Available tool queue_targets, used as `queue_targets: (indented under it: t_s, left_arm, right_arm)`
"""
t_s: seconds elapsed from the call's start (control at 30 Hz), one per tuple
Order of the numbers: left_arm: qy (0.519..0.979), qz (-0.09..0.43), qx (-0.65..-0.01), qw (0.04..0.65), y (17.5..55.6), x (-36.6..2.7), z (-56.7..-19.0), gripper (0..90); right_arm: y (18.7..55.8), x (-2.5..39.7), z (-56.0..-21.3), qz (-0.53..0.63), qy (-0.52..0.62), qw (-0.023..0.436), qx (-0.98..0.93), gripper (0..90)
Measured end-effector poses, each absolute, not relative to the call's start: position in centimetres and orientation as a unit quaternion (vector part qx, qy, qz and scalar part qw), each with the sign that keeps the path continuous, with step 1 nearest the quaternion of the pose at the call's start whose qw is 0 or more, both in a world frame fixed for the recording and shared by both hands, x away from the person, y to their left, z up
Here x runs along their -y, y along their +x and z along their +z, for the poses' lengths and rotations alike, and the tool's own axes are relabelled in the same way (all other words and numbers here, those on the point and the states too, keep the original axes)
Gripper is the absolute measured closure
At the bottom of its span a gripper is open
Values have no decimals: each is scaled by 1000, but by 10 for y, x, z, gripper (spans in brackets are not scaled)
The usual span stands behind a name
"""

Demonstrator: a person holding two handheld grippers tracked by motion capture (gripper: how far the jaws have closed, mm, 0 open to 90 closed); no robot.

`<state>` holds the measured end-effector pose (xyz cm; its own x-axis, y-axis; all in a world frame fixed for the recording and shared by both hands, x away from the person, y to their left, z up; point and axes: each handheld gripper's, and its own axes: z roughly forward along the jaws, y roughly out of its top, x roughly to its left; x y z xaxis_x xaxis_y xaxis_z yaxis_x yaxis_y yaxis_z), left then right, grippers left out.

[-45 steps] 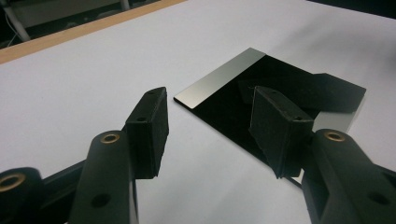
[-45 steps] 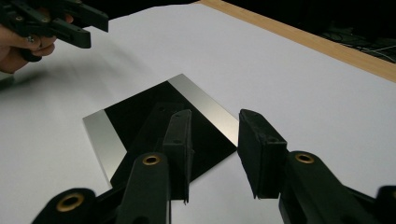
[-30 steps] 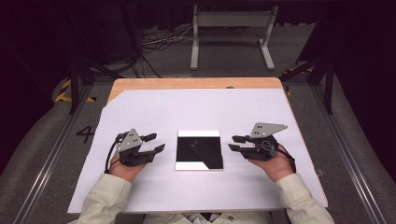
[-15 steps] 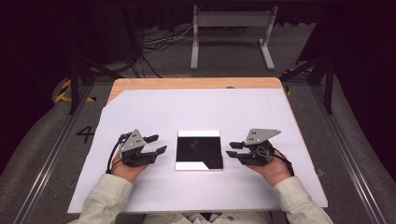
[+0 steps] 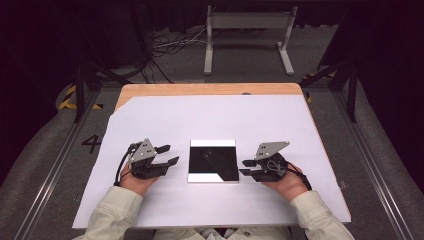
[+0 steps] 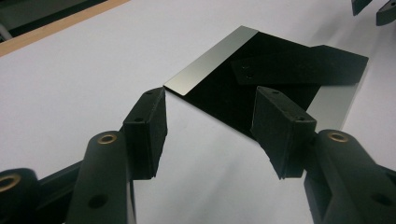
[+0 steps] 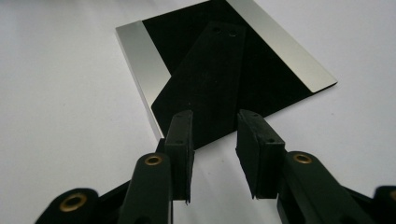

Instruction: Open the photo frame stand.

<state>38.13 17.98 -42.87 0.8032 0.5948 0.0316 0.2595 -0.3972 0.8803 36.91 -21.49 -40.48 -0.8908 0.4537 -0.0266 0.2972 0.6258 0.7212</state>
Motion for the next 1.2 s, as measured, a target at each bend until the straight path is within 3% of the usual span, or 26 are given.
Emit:
queue_targets:
  t_s: [1.2]
  left_arm:
    - [813,180,-282,476,378,-190,-432,449]
  right_arm:
    - [375,197,-410,257,239,21,-936,726]
